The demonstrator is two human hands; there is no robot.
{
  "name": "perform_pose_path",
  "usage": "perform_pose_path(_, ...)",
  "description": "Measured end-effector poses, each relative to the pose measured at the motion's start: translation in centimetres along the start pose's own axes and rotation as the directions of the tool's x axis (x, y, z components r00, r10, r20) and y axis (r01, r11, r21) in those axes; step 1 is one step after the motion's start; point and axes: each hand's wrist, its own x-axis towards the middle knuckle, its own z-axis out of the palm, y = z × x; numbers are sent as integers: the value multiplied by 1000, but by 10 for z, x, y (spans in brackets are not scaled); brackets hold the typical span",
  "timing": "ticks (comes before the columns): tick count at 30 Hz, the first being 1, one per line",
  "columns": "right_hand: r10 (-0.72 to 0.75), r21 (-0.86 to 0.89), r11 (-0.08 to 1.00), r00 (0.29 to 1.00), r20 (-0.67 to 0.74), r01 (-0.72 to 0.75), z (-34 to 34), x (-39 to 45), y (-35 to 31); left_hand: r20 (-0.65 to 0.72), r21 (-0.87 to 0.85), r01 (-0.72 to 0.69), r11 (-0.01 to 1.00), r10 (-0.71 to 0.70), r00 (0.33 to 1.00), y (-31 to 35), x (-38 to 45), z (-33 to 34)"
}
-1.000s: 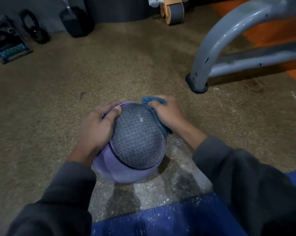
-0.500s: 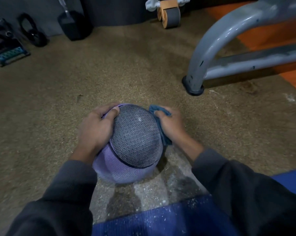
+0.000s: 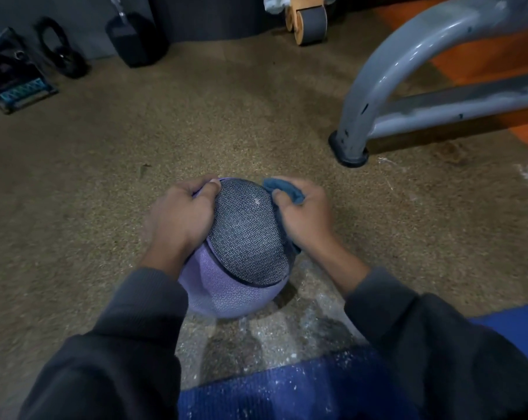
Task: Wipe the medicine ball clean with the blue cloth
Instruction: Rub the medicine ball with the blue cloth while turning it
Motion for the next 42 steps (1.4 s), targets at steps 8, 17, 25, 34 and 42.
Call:
perform_pose_path(8,-199,-19,980,980,-11,199,0,-21,-8,12,-126,-43,991,45,999,-18,1,-3)
perform_pose_path(17,-351,-116,930,936,-8,348,8,-51,-21,-32,-136,-14,991,9,999,-20,-2,-8)
perform_pose_path(25,87,169,982,996,4,-86,0,-3,17,-72,-120,-14,993,6,997,-22,-8,-7)
perform_pose_path(34,-348,-50,937,937,-34,346,7,-44,-10,-81,-140,6,990,-17,997,-20,-7,-5)
perform_pose_path(42,-73,73,994,997,-36,76,3,-24,6,-75,-139,40,990,-50,996,-19,-3,-4)
